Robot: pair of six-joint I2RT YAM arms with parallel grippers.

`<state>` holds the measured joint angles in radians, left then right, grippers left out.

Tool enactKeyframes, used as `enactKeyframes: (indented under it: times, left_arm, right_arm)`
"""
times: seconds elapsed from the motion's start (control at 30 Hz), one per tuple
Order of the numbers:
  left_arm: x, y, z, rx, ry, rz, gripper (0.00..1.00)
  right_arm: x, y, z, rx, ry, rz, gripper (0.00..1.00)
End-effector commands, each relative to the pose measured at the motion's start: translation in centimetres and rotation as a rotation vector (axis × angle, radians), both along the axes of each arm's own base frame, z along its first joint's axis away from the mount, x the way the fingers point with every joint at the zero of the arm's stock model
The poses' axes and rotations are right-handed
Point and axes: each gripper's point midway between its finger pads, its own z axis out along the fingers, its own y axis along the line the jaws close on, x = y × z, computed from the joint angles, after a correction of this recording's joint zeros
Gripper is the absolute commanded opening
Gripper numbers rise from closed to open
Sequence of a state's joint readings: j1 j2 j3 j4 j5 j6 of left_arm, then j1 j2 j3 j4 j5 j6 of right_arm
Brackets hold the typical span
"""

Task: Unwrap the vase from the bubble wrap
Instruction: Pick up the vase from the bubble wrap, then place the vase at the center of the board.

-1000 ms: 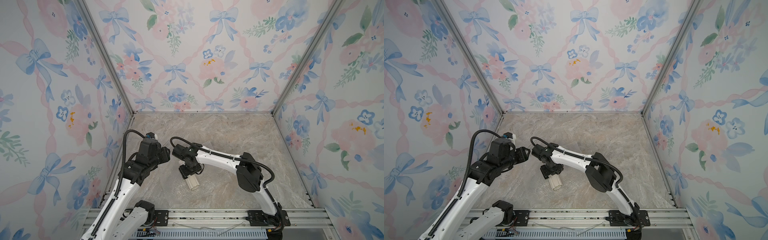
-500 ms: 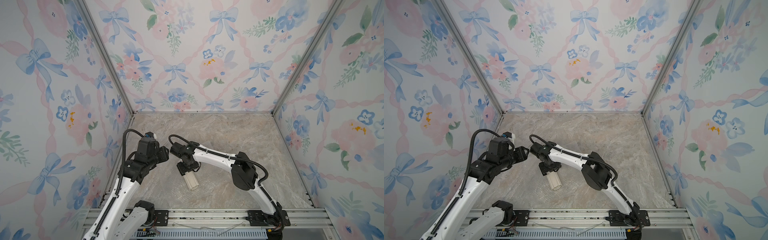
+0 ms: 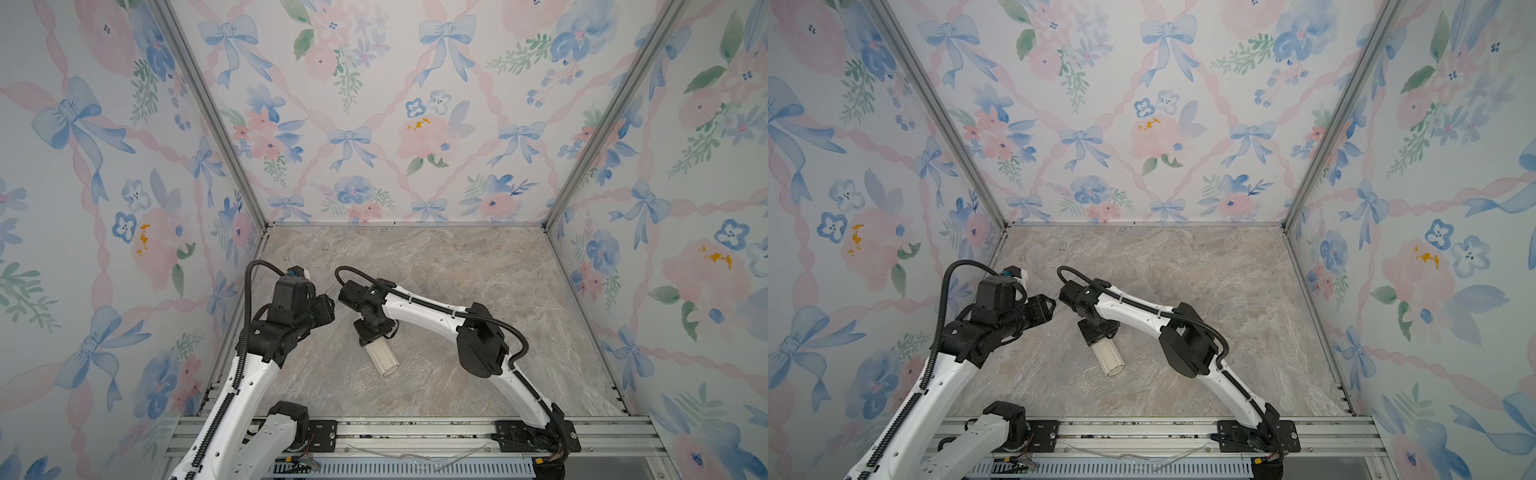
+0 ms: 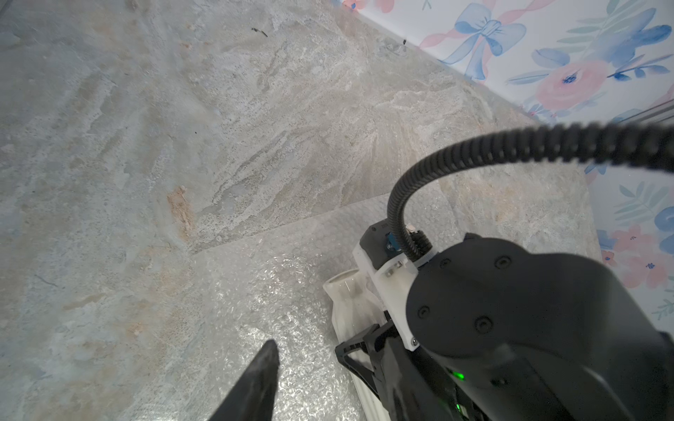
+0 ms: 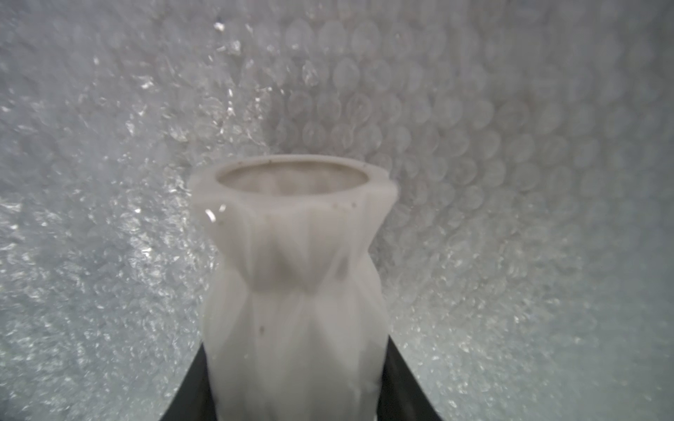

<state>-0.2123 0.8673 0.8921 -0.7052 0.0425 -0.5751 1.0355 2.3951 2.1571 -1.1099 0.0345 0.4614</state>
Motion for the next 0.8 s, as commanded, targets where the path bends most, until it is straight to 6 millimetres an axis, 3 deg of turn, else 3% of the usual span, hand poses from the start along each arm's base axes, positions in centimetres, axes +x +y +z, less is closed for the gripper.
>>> enactKeyframes:
  times: [0.0, 0.1, 0.23, 0.4, 0.5, 0.6, 0.77]
  left_arm:
    - [0.2, 0.0, -0.5, 0.013, 0.007, -0.02, 0.49]
    - [0.6, -0.2, -0.7, 0.013, 0.015, -0.026, 0.49]
    - [1.3, -0.6, -0.9, 0.011, 0.024, -0.042, 0.48]
    - [2.4, -1.2, -1.1, 0.003, 0.031, -0.065, 0.48]
    - [3.0, -1.6, -1.5, 0.0, 0.042, -0.081, 0.48]
    - [3.6, -2.9, -2.2, -0.03, 0.068, -0.128, 0.47]
    - [4.2, -6.7, -4.4, -0.004, 0.156, -0.251, 0.45]
  right_arm:
    - [2.3, -0.6, 5.1, 0.076, -0.101, -0.011, 0.12]
    - [3.5, -0.3, 9.0, 0.175, -0.196, 0.006, 0.0]
    - [6.0, -1.4, 15.5, 0.314, -0.4, -0.013, 0.0]
    - [8.5, -3.8, 20.6, 0.491, -0.71, 0.034, 0.0]
    - [10.1, -6.5, 22.4, 0.628, -0.858, 0.014, 0.0]
    - [11.7, -9.9, 22.7, 0.687, -0.817, -0.08, 0.0]
    - [11.2, -15.8, 22.2, 0.585, -0.993, -0.102, 0.0]
